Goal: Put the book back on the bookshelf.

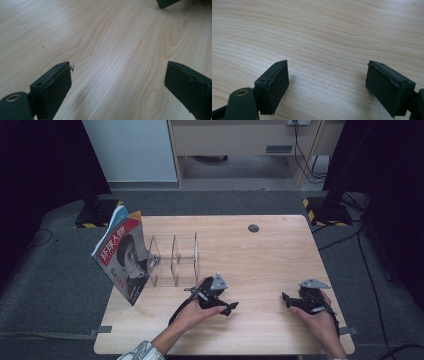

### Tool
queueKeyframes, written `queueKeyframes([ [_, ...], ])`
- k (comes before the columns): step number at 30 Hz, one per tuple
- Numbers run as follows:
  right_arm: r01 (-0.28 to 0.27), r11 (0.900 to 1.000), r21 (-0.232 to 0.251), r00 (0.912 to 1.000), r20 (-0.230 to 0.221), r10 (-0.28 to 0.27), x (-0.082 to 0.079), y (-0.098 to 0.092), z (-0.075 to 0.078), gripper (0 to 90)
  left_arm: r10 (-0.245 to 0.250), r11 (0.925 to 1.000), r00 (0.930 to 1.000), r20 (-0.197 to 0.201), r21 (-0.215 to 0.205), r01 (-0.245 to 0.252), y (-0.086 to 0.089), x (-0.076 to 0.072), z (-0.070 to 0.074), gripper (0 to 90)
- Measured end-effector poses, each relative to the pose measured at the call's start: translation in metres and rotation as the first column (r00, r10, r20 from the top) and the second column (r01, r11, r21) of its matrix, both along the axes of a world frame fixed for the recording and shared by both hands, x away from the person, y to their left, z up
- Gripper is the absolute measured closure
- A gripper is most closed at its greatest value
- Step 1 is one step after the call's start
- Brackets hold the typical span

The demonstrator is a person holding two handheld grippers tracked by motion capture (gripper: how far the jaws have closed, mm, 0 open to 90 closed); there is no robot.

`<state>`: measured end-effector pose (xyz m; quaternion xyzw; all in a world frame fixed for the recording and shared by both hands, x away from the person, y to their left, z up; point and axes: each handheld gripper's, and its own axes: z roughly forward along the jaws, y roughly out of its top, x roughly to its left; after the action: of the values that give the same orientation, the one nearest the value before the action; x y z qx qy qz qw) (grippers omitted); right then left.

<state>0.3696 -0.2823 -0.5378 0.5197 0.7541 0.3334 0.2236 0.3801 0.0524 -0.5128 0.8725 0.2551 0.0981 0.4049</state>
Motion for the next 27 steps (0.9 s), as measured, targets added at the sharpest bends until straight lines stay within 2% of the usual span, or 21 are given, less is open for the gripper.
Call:
queueKeyframes([
  [6,0.000,1.000,0.002,1.0000,-0.003,0.000,0.000,0.000,0.000,18.5,-0.003,0.9997,1.0000,0.000,0.025,0.003,-0.018,0.000,-0.009,6.0],
  [8,-0.002,1.000,0.000,1.0000,-0.001,0.002,0.000,0.000,0.000,18.5,0.001,0.9991,0.9999,0.014,0.043,-0.001,-0.021,0.002,-0.012,5.5],
  [12,-0.002,1.000,0.000,1.0000,-0.001,0.002,0.000,0.000,0.000,18.5,0.019,0.9991,0.9996,0.022,0.038,-0.020,-0.019,0.006,-0.012,5.5],
  [16,-0.001,1.000,0.000,1.0000,-0.001,0.001,0.000,0.000,0.000,18.5,0.045,0.9977,0.9990,0.004,0.051,-0.045,-0.019,0.012,-0.018,5.5],
  [19,-0.002,1.000,-0.001,1.0000,0.000,0.002,0.000,0.000,0.000,18.5,0.046,0.9956,0.9989,0.001,0.081,-0.046,-0.020,0.013,-0.021,5.5],
  [27,-0.006,1.000,-0.004,1.0000,0.002,0.006,0.000,0.000,0.000,18.4,0.054,0.9953,0.9985,-0.012,0.081,-0.053,-0.020,0.014,-0.024,3.5],
])
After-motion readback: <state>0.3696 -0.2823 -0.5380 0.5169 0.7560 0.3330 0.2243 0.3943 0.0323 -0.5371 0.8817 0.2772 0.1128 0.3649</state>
